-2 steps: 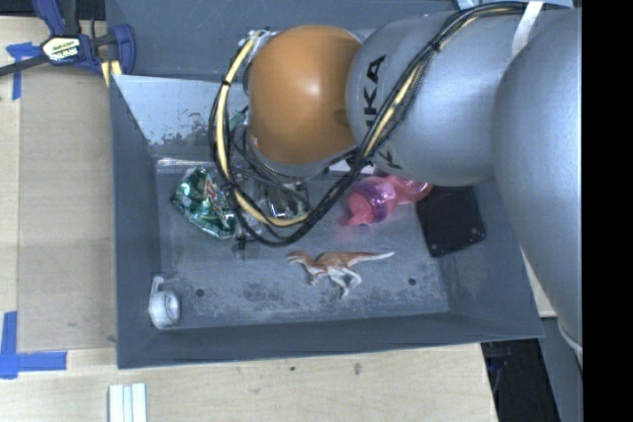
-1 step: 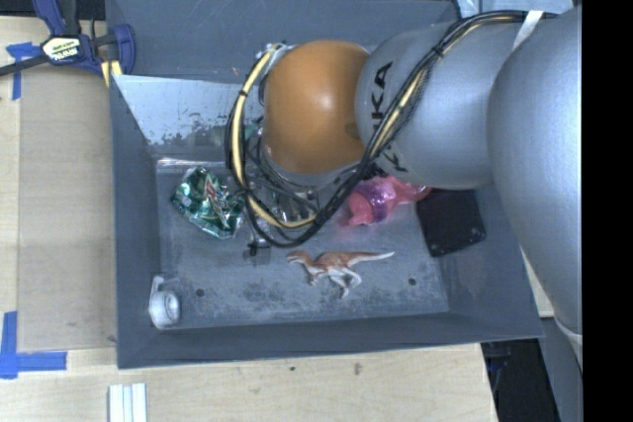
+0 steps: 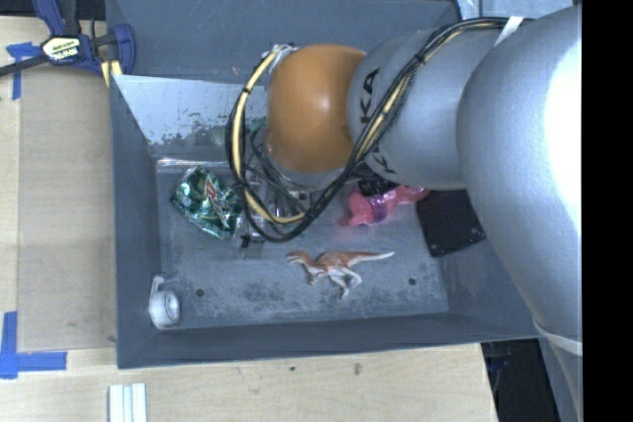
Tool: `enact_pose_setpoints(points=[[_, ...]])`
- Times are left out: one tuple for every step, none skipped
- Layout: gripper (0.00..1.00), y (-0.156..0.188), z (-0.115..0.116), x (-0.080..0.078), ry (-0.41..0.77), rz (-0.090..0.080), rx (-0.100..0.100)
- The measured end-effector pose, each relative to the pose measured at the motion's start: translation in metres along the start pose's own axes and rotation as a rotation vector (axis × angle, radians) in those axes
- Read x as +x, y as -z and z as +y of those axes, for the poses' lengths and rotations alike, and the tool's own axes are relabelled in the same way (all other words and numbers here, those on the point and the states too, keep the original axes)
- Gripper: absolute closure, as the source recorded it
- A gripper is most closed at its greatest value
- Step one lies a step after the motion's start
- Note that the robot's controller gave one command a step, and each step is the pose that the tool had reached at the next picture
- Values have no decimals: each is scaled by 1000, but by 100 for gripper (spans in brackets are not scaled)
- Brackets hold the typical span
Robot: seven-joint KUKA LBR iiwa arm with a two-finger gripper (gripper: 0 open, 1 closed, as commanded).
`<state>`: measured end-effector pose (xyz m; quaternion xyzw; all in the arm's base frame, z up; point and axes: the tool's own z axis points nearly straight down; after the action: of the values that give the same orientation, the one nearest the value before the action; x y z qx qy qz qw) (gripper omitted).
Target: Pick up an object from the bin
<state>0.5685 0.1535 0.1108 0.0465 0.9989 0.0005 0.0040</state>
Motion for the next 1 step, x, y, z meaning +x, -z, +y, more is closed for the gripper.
enact_pose_setpoints(points=[[100,-41,15,-17,-24,-3,-5]])
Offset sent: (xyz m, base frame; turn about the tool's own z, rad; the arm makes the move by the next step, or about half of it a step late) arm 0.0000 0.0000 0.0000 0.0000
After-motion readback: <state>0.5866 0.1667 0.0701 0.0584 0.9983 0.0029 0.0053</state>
